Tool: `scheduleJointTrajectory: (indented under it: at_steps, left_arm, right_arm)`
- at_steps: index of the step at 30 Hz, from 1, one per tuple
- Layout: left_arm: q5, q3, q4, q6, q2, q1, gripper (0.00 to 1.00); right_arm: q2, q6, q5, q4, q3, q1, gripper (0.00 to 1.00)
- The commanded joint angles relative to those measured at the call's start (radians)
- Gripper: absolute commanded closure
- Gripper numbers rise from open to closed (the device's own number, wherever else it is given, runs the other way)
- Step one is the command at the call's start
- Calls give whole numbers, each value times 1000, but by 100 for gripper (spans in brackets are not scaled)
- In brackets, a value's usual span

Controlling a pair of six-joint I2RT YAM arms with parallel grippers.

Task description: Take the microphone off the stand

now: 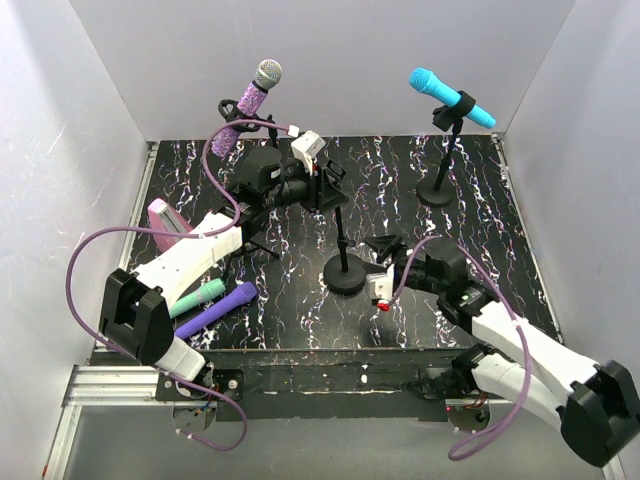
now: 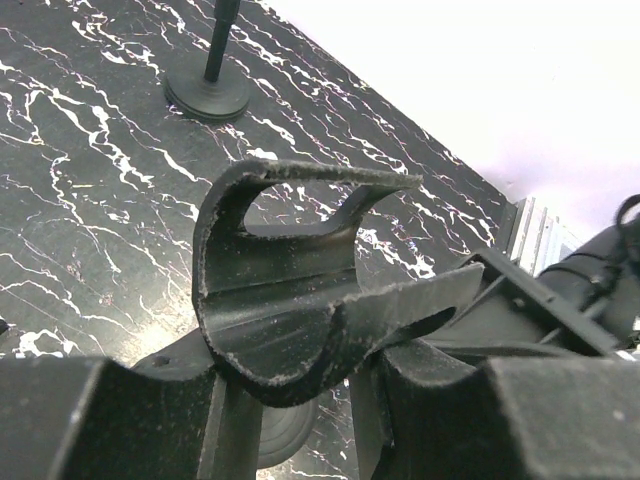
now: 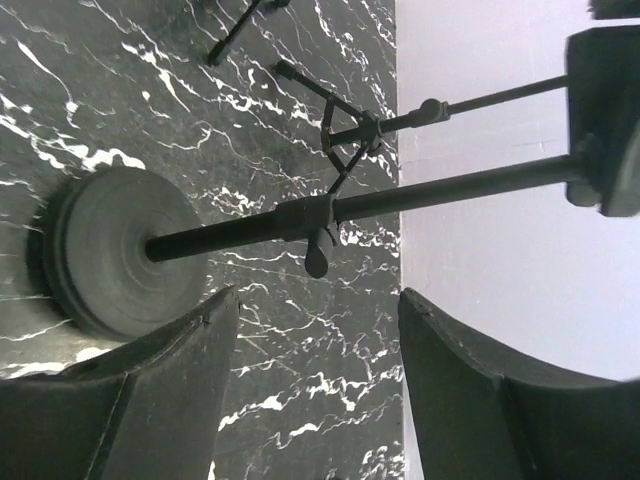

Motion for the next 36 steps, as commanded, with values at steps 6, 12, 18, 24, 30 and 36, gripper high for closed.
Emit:
scheduleJointTrajectory:
  at_steps: [6, 12, 18, 24, 30, 36]
  left_arm:
    - [39, 9, -69, -3, 10, 3, 100]
    - [53, 17, -74, 9, 15, 3, 100]
    - [64, 31, -83, 31, 18, 1, 100]
    - [63, 20, -83, 40, 10, 1, 100]
    - [58, 9, -80, 41, 1, 1, 100]
    - [53, 14, -77, 43, 4, 1, 100]
  right_arm:
    - [85, 774, -10, -600, 358, -97, 30]
    - [386, 1282, -357, -686, 601, -256, 33]
    - [518, 1410, -457, -621, 661, -270, 30]
    - [615, 1471, -541, -575, 700, -273, 38]
    - [666, 1501, -545, -535, 710, -273, 52]
    - [681, 1499, -522, -529, 713, -268, 55]
